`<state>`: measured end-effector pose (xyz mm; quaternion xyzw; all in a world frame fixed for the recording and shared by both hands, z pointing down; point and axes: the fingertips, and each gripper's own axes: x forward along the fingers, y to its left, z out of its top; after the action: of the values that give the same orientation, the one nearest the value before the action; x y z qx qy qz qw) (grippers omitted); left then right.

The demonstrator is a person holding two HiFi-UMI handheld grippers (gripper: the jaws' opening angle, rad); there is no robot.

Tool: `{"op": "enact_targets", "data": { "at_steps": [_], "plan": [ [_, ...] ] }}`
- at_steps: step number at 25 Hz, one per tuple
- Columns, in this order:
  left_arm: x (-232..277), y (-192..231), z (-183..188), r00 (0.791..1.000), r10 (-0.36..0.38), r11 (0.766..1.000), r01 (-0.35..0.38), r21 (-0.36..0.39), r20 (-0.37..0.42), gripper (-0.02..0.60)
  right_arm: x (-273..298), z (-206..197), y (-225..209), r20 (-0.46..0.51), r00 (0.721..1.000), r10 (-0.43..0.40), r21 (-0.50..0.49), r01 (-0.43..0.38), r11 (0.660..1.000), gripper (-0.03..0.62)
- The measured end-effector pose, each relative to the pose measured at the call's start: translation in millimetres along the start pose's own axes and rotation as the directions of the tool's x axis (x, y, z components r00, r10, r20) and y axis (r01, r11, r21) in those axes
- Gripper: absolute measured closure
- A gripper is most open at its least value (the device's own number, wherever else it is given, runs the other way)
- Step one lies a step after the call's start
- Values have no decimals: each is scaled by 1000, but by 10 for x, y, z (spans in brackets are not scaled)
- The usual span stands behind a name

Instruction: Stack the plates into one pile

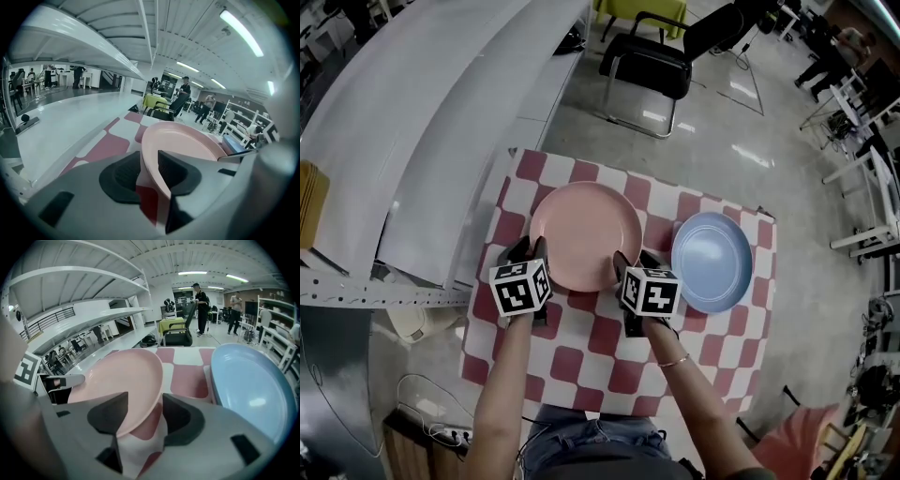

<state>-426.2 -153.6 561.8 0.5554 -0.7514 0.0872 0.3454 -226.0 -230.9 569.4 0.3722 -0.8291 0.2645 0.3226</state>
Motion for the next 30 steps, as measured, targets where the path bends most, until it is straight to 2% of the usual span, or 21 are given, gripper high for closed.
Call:
{"op": "enact_targets", "data": {
  "at_steps": [9,18,25,30],
  "plan": [
    [39,43,-13,1000,3,1000,-3,21,-17,521,-24,-13,29,7,999,-31,-2,31,1000,370],
    [-98,-31,183,999,-35,998,34,44,24,523,-205,104,81,47,997,-59,-2,59,998,373],
    [-199,-311,389,995,-86,994,83,73,49,523,-486,235,-58,98,990,-100,31,97,995,375],
    [-222,-615,450,989,-135,986,129,105,54,523,-725,242,-315,132,977,-168,66,160,985,430]
  ]
}}
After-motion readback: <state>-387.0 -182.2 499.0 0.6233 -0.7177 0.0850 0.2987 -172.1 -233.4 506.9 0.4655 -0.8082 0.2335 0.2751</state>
